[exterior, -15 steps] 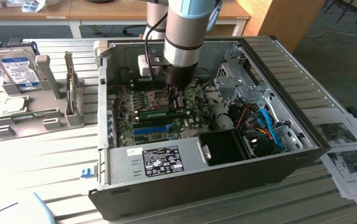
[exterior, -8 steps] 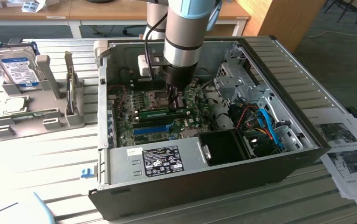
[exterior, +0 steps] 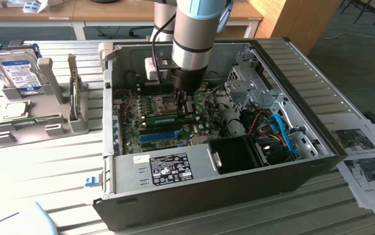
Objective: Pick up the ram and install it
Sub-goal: 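Insert the ram into the slot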
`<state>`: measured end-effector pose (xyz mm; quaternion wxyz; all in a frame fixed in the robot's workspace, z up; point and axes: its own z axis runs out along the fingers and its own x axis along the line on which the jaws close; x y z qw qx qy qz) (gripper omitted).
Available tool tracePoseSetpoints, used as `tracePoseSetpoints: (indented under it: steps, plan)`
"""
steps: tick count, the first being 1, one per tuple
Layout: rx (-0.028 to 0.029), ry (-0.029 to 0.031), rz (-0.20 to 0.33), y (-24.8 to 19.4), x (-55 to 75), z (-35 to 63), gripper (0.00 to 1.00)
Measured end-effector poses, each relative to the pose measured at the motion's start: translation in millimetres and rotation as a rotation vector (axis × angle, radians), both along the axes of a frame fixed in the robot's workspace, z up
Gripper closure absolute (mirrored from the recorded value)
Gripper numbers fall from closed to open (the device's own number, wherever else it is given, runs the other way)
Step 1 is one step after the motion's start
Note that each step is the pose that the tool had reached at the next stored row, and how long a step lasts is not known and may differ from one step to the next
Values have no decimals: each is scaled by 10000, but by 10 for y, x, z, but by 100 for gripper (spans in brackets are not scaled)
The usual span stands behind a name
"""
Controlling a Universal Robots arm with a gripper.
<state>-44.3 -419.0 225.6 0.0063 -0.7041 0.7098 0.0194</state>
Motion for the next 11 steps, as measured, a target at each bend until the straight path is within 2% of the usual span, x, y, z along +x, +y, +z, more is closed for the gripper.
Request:
tracePoseSetpoints:
  steps: [2,3,11]
  plan:
    - [0,0,0,0,0,0,87]
    - [0,0,0,0,0,0,81]
    - [1,0,0,0,0,3,81]
